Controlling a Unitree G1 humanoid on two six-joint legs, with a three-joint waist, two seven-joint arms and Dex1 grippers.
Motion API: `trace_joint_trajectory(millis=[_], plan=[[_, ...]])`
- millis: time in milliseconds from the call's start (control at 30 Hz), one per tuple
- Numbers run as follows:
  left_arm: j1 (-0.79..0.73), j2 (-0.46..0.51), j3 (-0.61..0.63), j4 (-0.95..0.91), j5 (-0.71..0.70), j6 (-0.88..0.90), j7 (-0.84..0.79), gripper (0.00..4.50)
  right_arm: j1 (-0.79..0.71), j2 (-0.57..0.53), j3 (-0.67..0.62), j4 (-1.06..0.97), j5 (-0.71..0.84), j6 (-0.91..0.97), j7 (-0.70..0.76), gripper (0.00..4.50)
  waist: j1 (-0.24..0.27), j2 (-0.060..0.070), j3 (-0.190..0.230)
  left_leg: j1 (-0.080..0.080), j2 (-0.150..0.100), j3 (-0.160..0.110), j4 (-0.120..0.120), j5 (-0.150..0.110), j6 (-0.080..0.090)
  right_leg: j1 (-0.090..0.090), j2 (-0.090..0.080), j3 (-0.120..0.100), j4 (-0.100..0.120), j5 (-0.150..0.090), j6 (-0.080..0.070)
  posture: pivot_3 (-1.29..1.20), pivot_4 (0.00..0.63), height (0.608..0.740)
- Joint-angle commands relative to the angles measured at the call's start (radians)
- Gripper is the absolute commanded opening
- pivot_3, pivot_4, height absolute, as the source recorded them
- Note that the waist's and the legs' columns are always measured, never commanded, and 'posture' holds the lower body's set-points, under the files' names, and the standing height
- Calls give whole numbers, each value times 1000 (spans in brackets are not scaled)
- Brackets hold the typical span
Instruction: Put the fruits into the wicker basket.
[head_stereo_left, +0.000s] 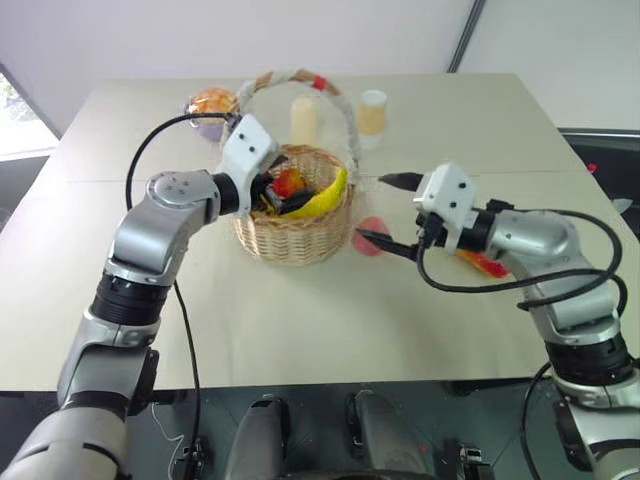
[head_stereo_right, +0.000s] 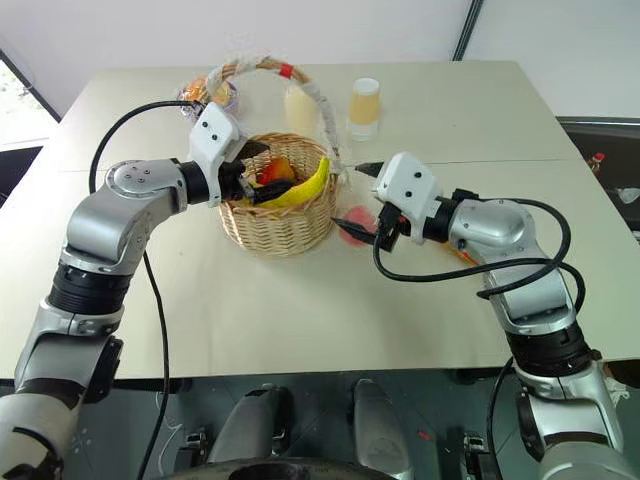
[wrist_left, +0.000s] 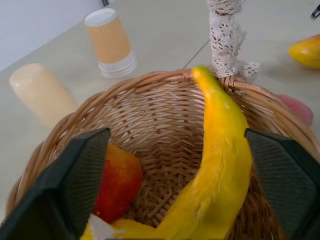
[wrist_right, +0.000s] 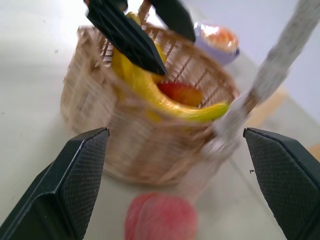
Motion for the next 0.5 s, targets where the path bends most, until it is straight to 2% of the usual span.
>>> trace_joint_trajectory(millis=[33,133,200,300,400,500], plan=[[8,14,57,-42,-39,-42,-48,4426,35,21,-23,-4,17,18,-27,4500,0,0,0,0,0,0,0,0,0,0,0,0,0,0,0,0,150,740],[46,32,129,-95,-116,-59,-108,4426,39,62,-13,64,2,11,-61,4500,-5,0,0,0,0,0,0,0,0,0,0,0,0,0,0,0,150,740],[126,72,198,-185,-205,-55,-187,4426,26,93,-4,145,-28,-20,-93,4500,-11,0,0,1,1,0,0,0,0,0,0,1,1,0,0,0,150,740],[269,156,246,-295,-265,-8,-240,4426,16,122,2,246,-51,-69,-107,4500,-13,0,0,2,2,0,-1,0,-1,-1,1,1,2,0,0,0,150,740],[392,201,252,-386,-286,20,-228,4426,1,151,11,313,-49,-87,-97,4500,-7,0,0,2,1,0,0,0,-1,0,0,1,2,0,0,0,150,740],[472,195,253,-448,-300,54,-175,4426,-20,186,15,382,-48,-86,-99,4500,0,0,0,1,1,0,0,0,-1,0,-1,1,2,0,0,0,150,740]])
